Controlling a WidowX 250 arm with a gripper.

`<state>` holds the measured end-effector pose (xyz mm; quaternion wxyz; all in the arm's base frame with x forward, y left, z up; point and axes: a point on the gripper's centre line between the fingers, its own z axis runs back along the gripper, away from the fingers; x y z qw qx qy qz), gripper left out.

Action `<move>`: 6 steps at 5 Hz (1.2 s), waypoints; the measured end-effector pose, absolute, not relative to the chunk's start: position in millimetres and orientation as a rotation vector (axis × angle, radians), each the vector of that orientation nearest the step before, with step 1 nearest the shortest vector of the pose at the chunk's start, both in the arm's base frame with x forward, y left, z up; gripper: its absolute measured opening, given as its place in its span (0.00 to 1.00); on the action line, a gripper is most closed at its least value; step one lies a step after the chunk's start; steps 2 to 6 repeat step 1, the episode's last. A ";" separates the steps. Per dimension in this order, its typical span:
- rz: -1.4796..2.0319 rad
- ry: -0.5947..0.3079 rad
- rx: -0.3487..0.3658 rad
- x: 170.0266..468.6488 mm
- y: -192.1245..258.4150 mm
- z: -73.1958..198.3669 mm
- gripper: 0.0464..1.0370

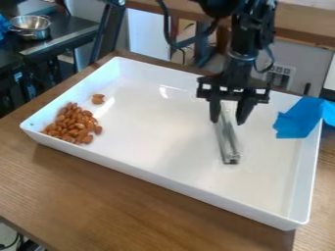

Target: Sweep into pile

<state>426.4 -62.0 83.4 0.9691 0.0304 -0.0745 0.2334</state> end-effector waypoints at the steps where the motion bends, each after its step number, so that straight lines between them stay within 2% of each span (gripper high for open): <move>1: 0.448 -0.113 0.032 425.2 -58.9 89.9 0.94; 6: 0.448 -0.113 0.032 425.2 -58.9 89.9 0.94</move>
